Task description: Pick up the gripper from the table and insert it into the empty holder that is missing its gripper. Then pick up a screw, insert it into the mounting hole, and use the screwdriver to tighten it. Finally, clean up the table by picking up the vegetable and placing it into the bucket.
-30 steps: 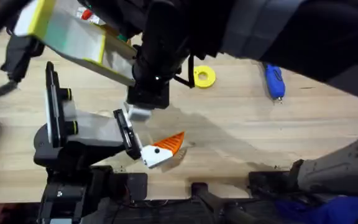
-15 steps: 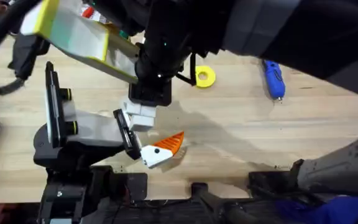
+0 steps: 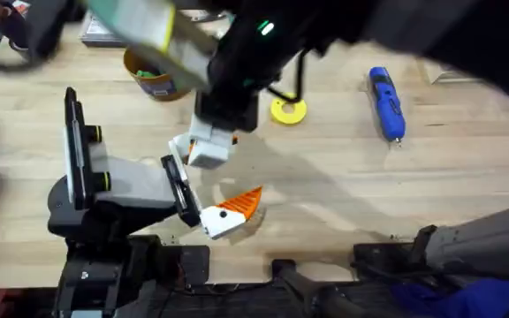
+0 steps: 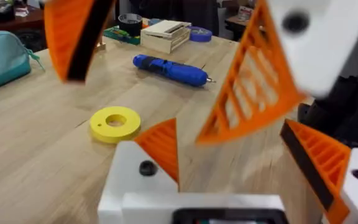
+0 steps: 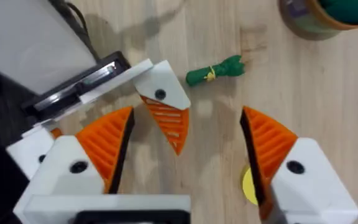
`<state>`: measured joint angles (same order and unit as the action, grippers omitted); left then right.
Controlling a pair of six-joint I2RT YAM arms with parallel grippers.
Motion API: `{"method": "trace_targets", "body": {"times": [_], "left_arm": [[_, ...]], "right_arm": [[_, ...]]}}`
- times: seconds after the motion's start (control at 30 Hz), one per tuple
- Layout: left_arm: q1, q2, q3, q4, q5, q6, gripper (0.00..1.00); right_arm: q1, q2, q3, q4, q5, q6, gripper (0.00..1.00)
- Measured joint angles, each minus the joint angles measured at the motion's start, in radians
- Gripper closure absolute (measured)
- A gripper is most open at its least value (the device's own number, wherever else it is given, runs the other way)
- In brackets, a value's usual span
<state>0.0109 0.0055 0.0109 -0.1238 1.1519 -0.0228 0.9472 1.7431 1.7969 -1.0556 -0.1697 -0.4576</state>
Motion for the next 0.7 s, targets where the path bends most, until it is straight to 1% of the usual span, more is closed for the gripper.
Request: {"method": "trace_targets", "body": {"times": [0.23,0.27,0.43,0.53,0.7], "left_arm": [[0.0,0.0,0.0,0.0,0.0,0.0,0.015],[0.0,0.0,0.0,0.0,0.0,0.0,0.015],[0.0,0.0,0.0,0.0,0.0,0.0,0.015],[0.0,0.0,0.0,0.0,0.0,0.0,0.016],[0.0,0.0,0.0,0.0,0.0,0.0,0.015]], "right_arm": [[-0.12,-0.101,0.0,0.001,-0.148,-0.057,0.005],[-0.2,-0.117,0.0,-0.004,-0.189,-0.107,0.005],[-0.294,-0.127,-0.016,-0.018,-0.272,-0.204,0.005],[-0.351,-0.163,-0.072,-0.014,-0.352,-0.283,0.005],[-0.448,-0.253,-0.219,-0.013,-0.503,-0.435,0.005]]}}
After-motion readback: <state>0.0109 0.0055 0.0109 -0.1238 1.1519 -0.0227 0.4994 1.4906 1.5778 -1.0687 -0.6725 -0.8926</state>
